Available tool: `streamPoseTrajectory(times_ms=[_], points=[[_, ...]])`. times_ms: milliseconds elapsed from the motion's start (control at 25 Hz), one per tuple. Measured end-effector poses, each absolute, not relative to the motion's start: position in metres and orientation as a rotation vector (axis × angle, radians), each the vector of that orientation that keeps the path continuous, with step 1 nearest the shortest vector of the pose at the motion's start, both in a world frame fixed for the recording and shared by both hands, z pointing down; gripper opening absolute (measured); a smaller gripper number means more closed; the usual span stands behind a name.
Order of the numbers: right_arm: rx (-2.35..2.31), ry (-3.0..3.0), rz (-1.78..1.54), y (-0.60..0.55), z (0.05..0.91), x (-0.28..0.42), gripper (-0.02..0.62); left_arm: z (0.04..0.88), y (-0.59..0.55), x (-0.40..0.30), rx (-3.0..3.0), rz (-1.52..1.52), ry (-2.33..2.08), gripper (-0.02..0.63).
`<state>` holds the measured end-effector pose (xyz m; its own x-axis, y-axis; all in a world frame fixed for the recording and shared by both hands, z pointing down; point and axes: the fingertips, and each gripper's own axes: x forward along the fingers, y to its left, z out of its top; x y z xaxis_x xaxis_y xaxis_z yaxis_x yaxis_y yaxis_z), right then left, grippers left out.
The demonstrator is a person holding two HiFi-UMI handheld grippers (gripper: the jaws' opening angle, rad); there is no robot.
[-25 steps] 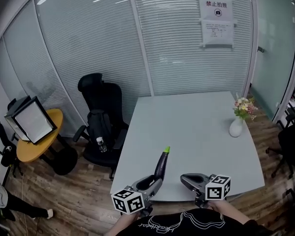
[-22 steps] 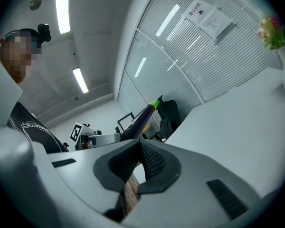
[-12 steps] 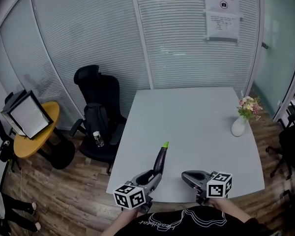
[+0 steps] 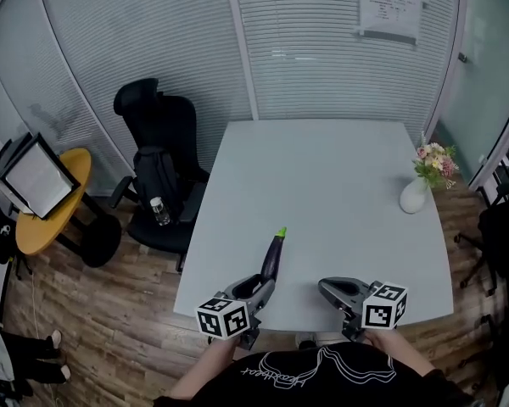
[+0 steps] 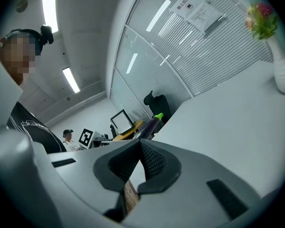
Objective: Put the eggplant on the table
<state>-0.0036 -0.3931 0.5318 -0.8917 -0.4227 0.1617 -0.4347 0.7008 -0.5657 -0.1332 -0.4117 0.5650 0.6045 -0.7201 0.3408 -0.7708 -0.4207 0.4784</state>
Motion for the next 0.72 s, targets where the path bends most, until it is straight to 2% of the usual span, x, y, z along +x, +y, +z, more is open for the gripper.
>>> streamPoseTrajectory(times_ms=[720], points=[[0.857, -2.802, 1.039, -0.402, 0.558, 0.04, 0.009, 0.682, -0.427, -0.131, 2.072, 0.366, -1.186, 0.178]])
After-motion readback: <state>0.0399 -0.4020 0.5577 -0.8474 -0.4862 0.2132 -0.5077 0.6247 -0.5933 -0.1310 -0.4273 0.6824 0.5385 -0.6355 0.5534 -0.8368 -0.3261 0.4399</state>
